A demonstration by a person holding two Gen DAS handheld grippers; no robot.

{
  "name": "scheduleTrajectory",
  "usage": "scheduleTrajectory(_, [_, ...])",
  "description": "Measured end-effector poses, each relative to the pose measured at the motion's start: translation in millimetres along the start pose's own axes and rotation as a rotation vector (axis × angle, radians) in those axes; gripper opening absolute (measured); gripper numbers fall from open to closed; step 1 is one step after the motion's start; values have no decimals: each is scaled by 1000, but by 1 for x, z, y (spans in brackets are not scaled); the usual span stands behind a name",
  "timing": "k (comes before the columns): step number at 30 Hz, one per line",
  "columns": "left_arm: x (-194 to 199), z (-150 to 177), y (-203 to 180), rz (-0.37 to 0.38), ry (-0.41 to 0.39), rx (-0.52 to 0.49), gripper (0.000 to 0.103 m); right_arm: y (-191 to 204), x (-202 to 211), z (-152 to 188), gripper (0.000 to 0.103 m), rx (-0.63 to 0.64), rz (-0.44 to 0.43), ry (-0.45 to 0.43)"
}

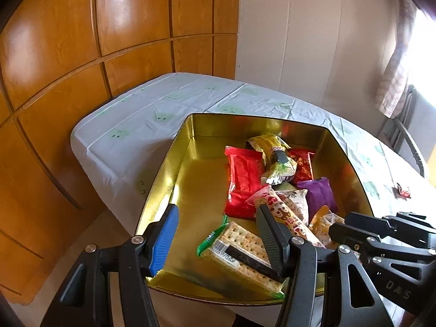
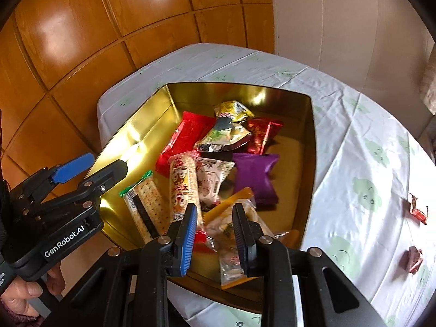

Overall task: Organize snacks
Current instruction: 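Open the right gripper to release the puffed-rice bar and withdraw, then move both grippers toward the red candy bar and pink packet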

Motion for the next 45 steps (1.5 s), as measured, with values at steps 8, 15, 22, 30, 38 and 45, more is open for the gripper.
scheduleTrajectory(8, [6,-2,-11,15,-15,-30,60,-6,11,3,27,-14,21,-38])
scheduleTrajectory(15, [11,-3,-21,25,-28,-59,60,-14,19,4,27,-30,43,-64])
scheduleTrajectory(22, [16,-4,-32,34,-35,-88,60,-25,28,6,27,-50,59,-87])
scheduleTrajectory(30, [19,-5,-46,48,-40,-124,60,-46,39,6,27,-92,82,-113])
scheduleTrajectory(38, [22,-8,-64,61,-47,-173,60,-80,54,10,27,-133,128,-136])
scheduleTrajectory(45, [26,-11,-84,82,-58,-227,60,-124,68,14,27,-192,188,-143])
Point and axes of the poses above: each gripper's, at about its wrist camera, not at the fingertips, and x roughly against the way its jaws point, y to its left, z to its underside, the point moved 2 cm from there along -x, roughly the way its jaws point, and after that the axes turned 12 degrees about -x, right-handed, at the moved point
